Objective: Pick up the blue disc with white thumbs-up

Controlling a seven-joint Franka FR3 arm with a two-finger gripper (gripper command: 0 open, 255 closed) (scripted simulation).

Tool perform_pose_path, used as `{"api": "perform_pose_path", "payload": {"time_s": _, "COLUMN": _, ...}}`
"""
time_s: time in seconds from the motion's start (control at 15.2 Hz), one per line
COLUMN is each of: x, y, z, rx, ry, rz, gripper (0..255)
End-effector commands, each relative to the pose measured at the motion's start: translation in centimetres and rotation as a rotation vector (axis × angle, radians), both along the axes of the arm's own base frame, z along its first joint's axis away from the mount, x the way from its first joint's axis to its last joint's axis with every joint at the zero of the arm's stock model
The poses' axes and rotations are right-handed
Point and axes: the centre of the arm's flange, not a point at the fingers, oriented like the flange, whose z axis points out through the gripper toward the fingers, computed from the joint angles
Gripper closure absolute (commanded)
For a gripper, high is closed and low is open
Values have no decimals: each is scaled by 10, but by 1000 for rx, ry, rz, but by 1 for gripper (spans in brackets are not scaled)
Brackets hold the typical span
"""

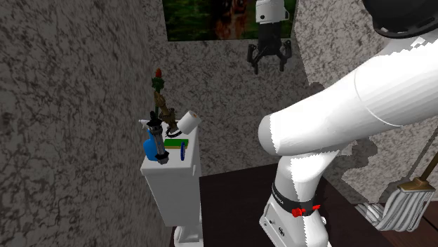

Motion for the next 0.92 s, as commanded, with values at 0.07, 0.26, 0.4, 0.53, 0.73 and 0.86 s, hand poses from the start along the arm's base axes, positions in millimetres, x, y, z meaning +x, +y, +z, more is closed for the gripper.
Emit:
{"api": "perform_pose_path", "payload": {"time_s": 0.07, "x": 5, "y": 8, "z": -9, "rx": 2, "ry": 1, "rz": -2, "gripper": 0}}
{"api": "perform_pose_path", "payload": {"time_s": 0.26, "x": 19, "y": 31, "z": -37, "rx": 9, "ry": 2, "rz": -7, "gripper": 0}}
{"api": "perform_pose_path", "payload": {"time_s": 0.4, "x": 28, "y": 47, "z": -55, "rx": 14, "ry": 4, "rz": -10, "gripper": 0}}
{"api": "perform_pose_path", "payload": {"time_s": 0.53, "x": 37, "y": 63, "z": -74, "rx": 18, "ry": 5, "rz": -13, "gripper": 0}}
{"api": "perform_pose_path", "payload": {"time_s": 0.73, "x": 51, "y": 87, "z": -101, "rx": 25, "ry": 6, "rz": -19, "gripper": 0}}
{"api": "perform_pose_path", "payload": {"time_s": 0.86, "x": 61, "y": 103, "z": -120, "rx": 30, "ry": 8, "rz": -22, "gripper": 0}}
